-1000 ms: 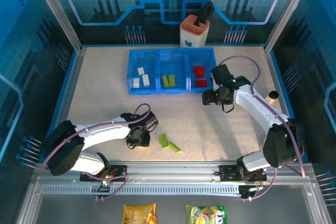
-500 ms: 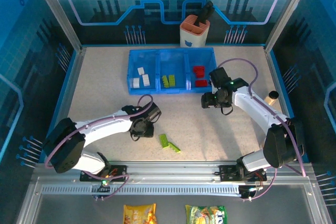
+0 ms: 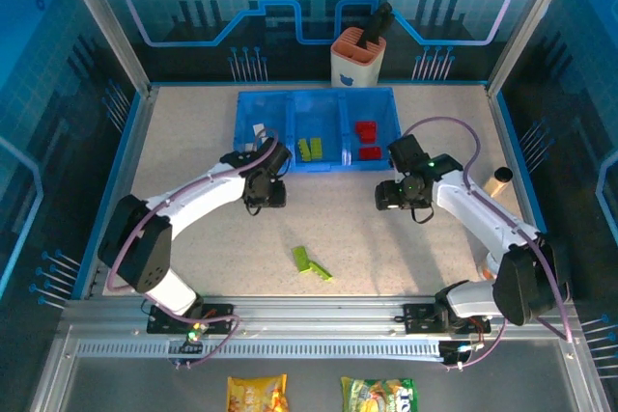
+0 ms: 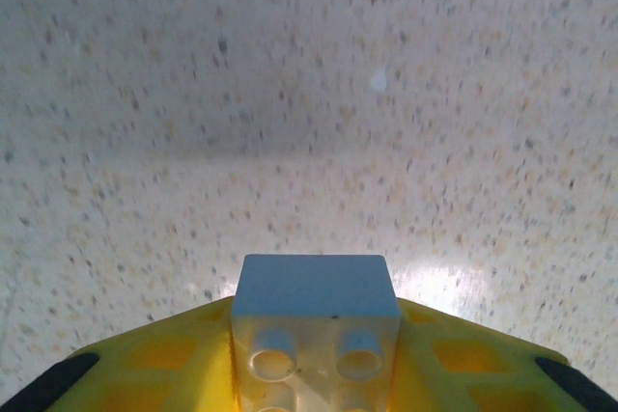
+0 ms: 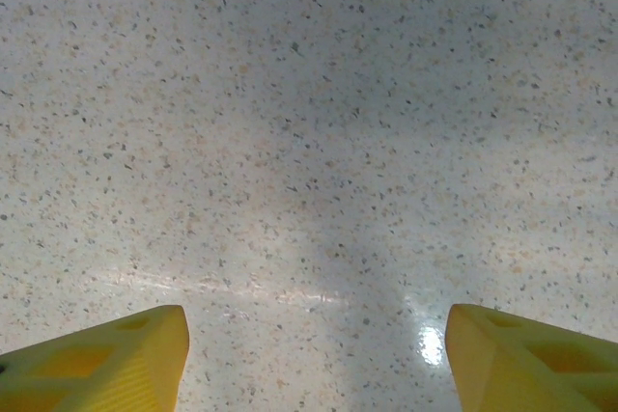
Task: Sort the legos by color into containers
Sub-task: Place the lego in the container.
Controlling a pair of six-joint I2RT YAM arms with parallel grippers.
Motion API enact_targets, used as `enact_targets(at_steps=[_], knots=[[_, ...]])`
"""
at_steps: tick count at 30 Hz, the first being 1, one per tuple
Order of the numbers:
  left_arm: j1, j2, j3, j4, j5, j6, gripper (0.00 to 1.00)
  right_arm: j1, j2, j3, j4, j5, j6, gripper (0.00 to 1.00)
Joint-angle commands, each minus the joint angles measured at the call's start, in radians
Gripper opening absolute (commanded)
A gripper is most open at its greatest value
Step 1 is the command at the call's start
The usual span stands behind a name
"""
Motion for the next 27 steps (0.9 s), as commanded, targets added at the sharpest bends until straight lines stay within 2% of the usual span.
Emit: enact_targets(at_steps=[1,14,27], knots=[[0.04,0.044,0.086,-0.053,0.015,0.093,0.39,0.021,-0.046,-0.025,-0.044,0.023,0.027,0.72],[0.2,0.257,0.404,-0.104,0.047,0.23,0.39,0.025,-0.103,-0.051,-0.09,0.054,0.049,0.72],[0.268,0.556,0.782,-0.175,0.058,0.268,0.39,0.026,-0.111,-0.053,-0.118,0.08,0.055,0.72]])
